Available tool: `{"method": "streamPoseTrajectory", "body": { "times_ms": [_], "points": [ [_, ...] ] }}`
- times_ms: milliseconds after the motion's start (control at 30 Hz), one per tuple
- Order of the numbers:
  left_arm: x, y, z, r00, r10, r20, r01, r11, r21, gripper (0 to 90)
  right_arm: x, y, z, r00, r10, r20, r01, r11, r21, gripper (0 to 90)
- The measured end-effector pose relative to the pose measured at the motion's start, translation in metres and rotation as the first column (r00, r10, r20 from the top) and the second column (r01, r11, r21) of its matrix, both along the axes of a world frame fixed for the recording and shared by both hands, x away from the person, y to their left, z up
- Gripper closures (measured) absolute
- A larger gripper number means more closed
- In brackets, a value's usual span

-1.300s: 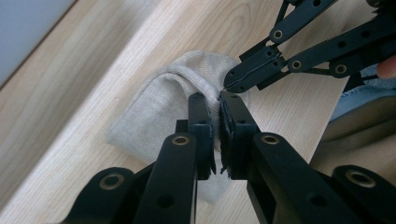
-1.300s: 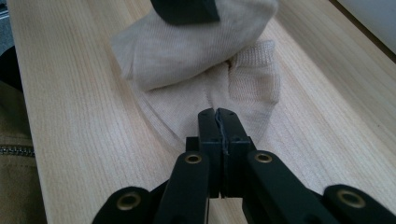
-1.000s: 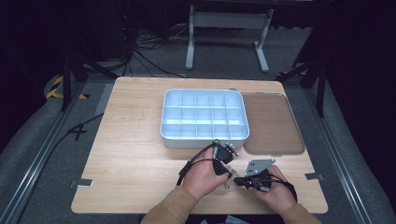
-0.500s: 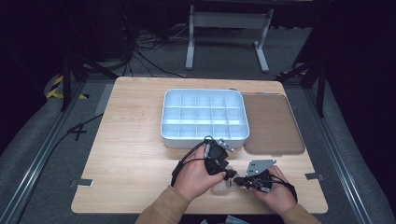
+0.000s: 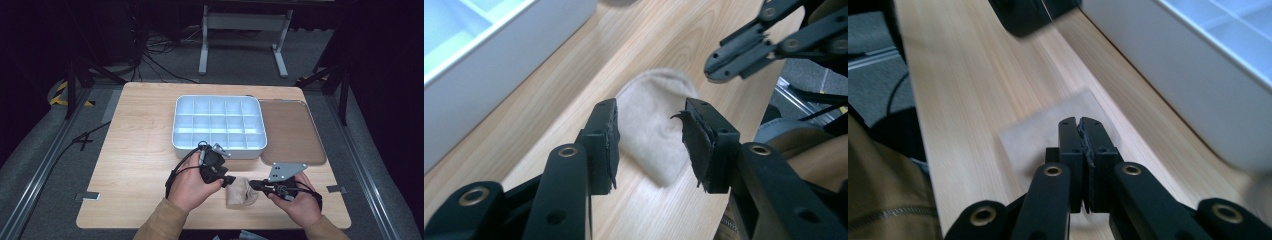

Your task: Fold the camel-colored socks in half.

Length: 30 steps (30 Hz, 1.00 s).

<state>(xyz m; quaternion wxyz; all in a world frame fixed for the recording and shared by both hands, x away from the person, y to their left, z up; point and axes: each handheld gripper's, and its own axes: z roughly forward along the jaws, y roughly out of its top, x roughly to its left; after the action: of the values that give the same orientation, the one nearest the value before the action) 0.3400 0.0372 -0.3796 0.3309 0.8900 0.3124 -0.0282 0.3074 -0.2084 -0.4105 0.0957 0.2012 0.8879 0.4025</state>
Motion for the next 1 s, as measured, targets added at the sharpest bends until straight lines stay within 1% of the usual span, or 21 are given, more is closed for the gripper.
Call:
{"method": "streamPoseTrajectory", "body": {
  "times_ms": [33,67,133,233,267,300,333,367,400,467,567,633,667,700,733,833,867,900,933,967,1000],
  "points": [
    [-0.001,0.002,-0.002,1.0000,0.001,-0.006,-0.001,0.9999,0.016,58.9,0.000,0.006,0.001,0.9999,0.016,0.001,-0.016,1.000,0.005,88.6],
    [-0.002,0.003,-0.004,0.9999,0.007,-0.011,-0.007,0.9997,0.022,58.8,0.003,0.020,-0.001,0.9987,0.049,-0.009,-0.049,0.999,0.002,88.4],
    [-0.003,0.005,-0.006,0.9998,0.011,-0.019,-0.010,0.9993,0.036,58.9,0.004,0.024,-0.003,0.9984,0.055,-0.016,-0.055,0.998,-0.003,88.3],
    [-0.003,0.008,-0.009,0.9996,0.013,-0.024,-0.012,0.9989,0.046,58.9,0.009,0.029,-0.012,0.9981,0.057,-0.024,-0.058,0.998,-0.034,88.1],
    [-0.003,0.008,-0.010,0.9993,0.018,-0.033,-0.016,0.9984,0.054,58.9,0.010,0.029,-0.015,0.9981,0.053,-0.029,-0.055,0.998,-0.043,88.0],
    [-0.004,0.007,-0.012,0.9992,0.020,-0.036,-0.018,0.9985,0.052,58.9,0.011,0.029,-0.017,0.9983,0.047,-0.036,-0.048,0.998,-0.050,87.9],
    [-0.003,0.007,-0.012,0.9994,0.010,-0.033,-0.008,0.9981,0.061,59.1,0.012,0.028,-0.019,0.9982,0.045,-0.041,-0.047,0.998,-0.052,87.9],
    [-0.003,0.006,-0.013,0.9993,0.012,-0.034,-0.010,0.9981,0.060,59.3,0.012,0.027,-0.019,0.9981,0.043,-0.044,-0.045,0.998,-0.053,87.8],
    [-0.003,0.005,-0.013,0.9992,0.011,-0.037,-0.009,0.9978,0.066,59.8,0.012,0.026,-0.020,0.9985,0.038,-0.040,-0.040,0.997,-0.062,87.7],
    [-0.002,0.003,-0.015,0.9990,0.009,-0.043,-0.006,0.9974,0.072,60.6,0.012,0.024,-0.020,0.9985,0.033,-0.043,-0.036,0.997,-0.063,87.6],
    [-0.001,0.000,-0.017,0.9991,-0.007,-0.043,0.011,0.9968,0.079,61.3,0.011,0.021,-0.021,0.9989,0.021,-0.042,-0.024,0.997,-0.071,87.2],
    [0.000,-0.004,-0.018,0.9991,-0.021,-0.037,0.024,0.9968,0.077,62.3,0.011,0.018,-0.022,0.9990,0.017,-0.040,-0.020,0.997,-0.075,86.9],
    [0.000,-0.006,-0.018,0.9990,-0.031,-0.032,0.034,0.9962,0.080,63.3,0.010,0.017,-0.022,0.9990,0.006,-0.043,-0.009,0.997,-0.076,86.7],
    [0.000,-0.009,-0.019,0.9989,-0.042,-0.020,0.043,0.9954,0.086,64.5,0.010,0.016,-0.023,0.9991,0.004,-0.043,-0.007,0.997,-0.077,86.6],
    [0.000,-0.011,-0.020,0.9986,-0.052,-0.011,0.053,0.9954,0.081,66.1,0.010,0.015,-0.023,0.9991,-0.002,-0.042,-0.001,0.997,-0.080,86.5],
    [0.000,-0.021,-0.026,0.9954,-0.096,0.009,0.094,0.9916,0.089,73.3,0.010,0.012,-0.025,0.9991,-0.009,-0.042,0.006,0.997,-0.080,86.2],
    [0.000,-0.026,-0.030,0.9923,-0.122,0.023,0.119,0.9872,0.107,75.3,0.010,0.011,-0.025,0.9990,-0.011,-0.044,0.007,0.997,-0.082,86.2],
    [0.000,-0.031,-0.032,0.9879,-0.152,0.032,0.147,0.9805,0.131,76.6,0.010,0.010,-0.026,0.9991,-0.010,-0.040,0.007,0.997,-0.080,86.2],
    [0.000,-0.033,-0.035,0.9863,-0.160,0.040,0.154,0.9799,0.127,77.5,0.010,0.009,-0.026,0.9990,-0.016,-0.042,0.013,0.997,-0.080,86.1],
    [0.000,-0.036,-0.038,0.9844,-0.171,0.039,0.164,0.9765,0.139,77.8,0.010,0.008,-0.027,0.9990,-0.015,-0.042,0.011,0.997,-0.080,86.1],
    [0.001,-0.038,-0.041,0.9840,-0.176,0.030,0.169,0.9736,0.153,77.7,0.009,0.007,-0.027,0.9989,-0.016,-0.044,0.013,0.997,-0.081,86.1]
  ]
}}
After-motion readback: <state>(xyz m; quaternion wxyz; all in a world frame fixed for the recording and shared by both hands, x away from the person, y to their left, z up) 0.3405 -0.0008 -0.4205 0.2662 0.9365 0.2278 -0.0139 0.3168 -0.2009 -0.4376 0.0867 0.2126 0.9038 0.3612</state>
